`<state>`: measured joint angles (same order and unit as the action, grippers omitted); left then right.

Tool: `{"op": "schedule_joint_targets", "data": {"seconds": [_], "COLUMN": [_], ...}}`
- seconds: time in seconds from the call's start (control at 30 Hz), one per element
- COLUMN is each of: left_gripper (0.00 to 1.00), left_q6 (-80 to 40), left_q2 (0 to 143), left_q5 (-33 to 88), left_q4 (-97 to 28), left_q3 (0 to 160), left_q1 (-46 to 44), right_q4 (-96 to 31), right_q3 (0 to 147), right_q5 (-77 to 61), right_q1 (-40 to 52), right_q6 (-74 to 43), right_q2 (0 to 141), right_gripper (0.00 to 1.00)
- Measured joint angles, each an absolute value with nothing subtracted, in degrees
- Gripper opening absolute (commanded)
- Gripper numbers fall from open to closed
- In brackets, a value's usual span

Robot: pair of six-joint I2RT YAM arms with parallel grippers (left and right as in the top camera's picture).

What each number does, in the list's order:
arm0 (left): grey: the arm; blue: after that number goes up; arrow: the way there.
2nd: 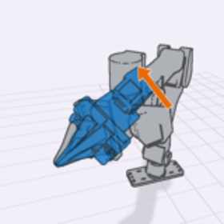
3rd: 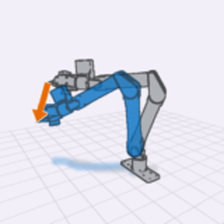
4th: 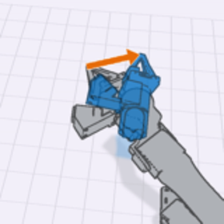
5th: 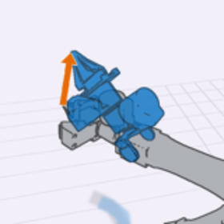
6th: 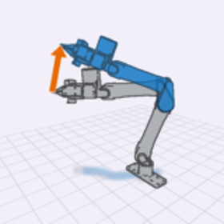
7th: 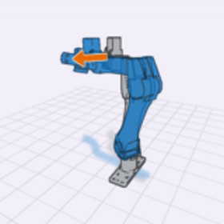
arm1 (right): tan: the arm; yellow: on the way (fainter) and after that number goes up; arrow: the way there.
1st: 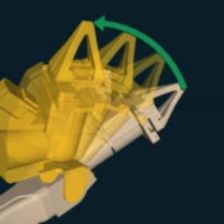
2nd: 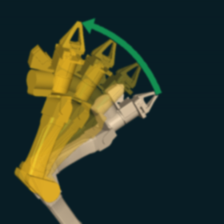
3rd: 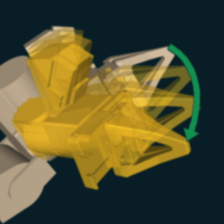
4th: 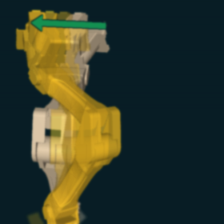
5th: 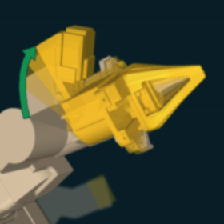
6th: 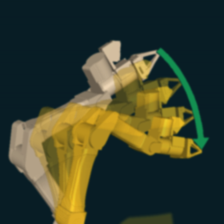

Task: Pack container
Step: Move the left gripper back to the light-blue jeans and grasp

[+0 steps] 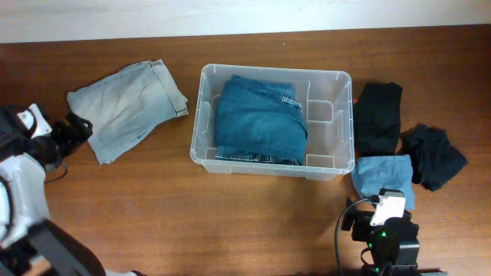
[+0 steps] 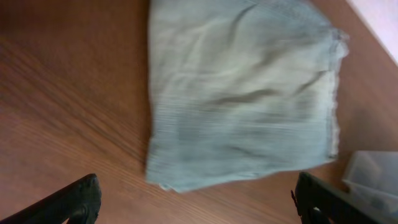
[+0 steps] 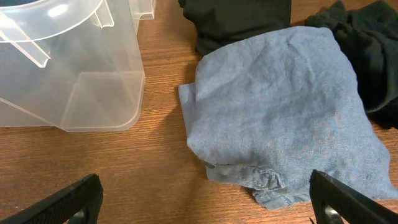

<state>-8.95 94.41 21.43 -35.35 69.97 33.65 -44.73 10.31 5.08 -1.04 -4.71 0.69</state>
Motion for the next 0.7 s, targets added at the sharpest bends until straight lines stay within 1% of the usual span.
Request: {"op": "schedule_joint_targets", "data": {"seconds": [0.1, 0.4, 0.47, 0.53, 0.67, 0.7], "left_gripper": [0.99, 0.99, 0.97, 0.9, 0.54, 0.38], "left_q6": [-7.2, -6.0, -6.2, -6.4, -8.1, -8.2], "left_q2": [101.3, 114.1, 115.6, 117.0, 119.4, 119.9], "left_q5": [26.0, 33.9, 36.4, 38.9, 41.6, 41.9], "left_q4": [-32.1, -24.0, -21.2, -18.5, -14.9, -14.5], "left_q3": [70.0, 70.0, 70.4, 70.8, 71.2, 71.2], "left_q1": [35.8, 35.9, 35.9, 35.9, 35.8, 35.8], "right_q4": [-44.7, -44.7, -44.7, -44.7, -44.7, -44.7], "right_q3": [10.3, 10.3, 10.3, 10.3, 10.3, 10.3], "right_q5": [5.1, 5.1, 5.1, 5.1, 5.1, 5.1], "right_q1": [-1.0, -1.0, -1.0, -1.0, -1.0, -1.0], "right_q6": [-4.7, -4.7, -4.7, -4.8, -4.8, -4.7], "right_q2": [0.7, 0.7, 0.7, 0.7, 0.7, 0.7], "right_gripper": [0.98, 0.98, 0.99, 0.98, 0.98, 0.99]}}
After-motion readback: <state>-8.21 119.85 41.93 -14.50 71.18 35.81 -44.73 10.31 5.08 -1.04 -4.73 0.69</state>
